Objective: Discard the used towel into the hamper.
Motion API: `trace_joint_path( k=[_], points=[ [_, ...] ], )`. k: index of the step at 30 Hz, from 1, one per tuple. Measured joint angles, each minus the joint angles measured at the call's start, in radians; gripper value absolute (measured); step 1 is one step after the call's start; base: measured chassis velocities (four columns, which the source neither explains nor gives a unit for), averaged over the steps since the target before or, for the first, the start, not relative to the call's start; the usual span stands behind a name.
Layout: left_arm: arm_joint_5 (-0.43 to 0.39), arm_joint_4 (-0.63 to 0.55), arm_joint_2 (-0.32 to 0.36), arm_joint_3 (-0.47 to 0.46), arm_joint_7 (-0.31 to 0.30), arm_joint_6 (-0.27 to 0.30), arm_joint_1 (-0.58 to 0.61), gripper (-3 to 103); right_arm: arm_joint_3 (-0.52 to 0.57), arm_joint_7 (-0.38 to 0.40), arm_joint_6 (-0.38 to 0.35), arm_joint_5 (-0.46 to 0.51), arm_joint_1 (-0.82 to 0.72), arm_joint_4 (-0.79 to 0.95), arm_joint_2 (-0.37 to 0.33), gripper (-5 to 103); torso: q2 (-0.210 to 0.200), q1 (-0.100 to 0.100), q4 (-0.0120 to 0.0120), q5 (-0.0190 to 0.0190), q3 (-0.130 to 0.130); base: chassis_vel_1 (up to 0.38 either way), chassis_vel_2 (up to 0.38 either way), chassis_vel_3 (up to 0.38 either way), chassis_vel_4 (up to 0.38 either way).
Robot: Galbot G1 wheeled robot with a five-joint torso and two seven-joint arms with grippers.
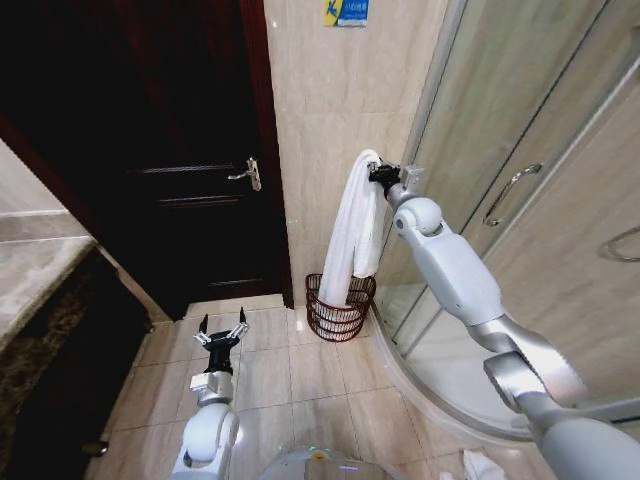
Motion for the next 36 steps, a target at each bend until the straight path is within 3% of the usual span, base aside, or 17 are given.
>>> trace_joint_path(
  k=[36],
  points=[
    [0.009, -0.002, -0.009, 0.006, 0.003, -0.003, 0.008, 100, 0.008, -0.009, 0.005, -0.012, -0.019, -0.011, 0.021, 7, -0.174, -0.078, 0.0000, 0.0001, -0.097, 0.000, 0.000, 0.000, 0.000]
  ],
)
